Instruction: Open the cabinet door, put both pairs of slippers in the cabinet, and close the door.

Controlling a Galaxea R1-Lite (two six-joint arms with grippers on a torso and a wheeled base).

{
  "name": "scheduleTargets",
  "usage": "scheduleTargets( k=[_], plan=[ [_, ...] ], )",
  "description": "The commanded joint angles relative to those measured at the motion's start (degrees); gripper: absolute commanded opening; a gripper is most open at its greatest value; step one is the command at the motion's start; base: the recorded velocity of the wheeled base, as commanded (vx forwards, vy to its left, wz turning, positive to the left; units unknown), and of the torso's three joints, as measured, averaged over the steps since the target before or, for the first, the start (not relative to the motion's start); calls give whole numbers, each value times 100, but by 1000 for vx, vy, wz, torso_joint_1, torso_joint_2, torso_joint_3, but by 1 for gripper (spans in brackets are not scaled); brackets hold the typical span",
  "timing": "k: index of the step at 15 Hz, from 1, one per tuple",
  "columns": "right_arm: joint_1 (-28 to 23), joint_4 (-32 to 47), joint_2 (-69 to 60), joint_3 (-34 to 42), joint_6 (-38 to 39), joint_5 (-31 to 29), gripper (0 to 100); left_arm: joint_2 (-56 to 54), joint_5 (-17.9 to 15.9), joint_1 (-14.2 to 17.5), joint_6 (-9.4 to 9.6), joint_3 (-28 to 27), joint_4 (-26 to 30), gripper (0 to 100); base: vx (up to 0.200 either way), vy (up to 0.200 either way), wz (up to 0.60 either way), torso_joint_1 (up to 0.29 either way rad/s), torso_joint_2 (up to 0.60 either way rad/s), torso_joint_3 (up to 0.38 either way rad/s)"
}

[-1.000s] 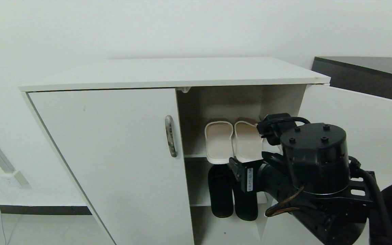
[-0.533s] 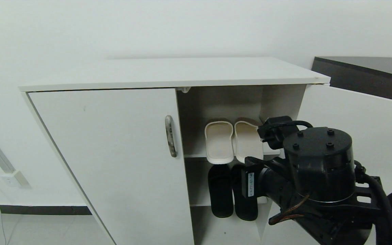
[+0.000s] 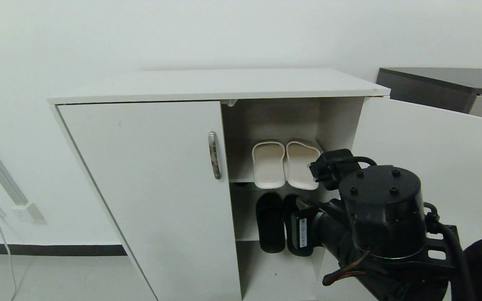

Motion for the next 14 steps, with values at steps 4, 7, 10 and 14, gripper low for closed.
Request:
scheduleTargets(
  k=[4,7,10,14],
  plan=[
    [-8,-17,128,31,-4,-7,0,-1,3,0,-1,0,4,0,-200,0,0,0,5,1],
    [-8,-17,128,39,-4,-7,0,-1,3,0,-1,0,4,0,-200,0,0,6,1,2],
    [-8,-17,154,39,5,-7,0,-1,3,0,-1,0,4,0,-200,0,0,5,7,-2],
    [-8,-228,286,136,-4,-7,0,-1,3,0,-1,0,4,0,-200,0,0,4,2,4]
  ],
)
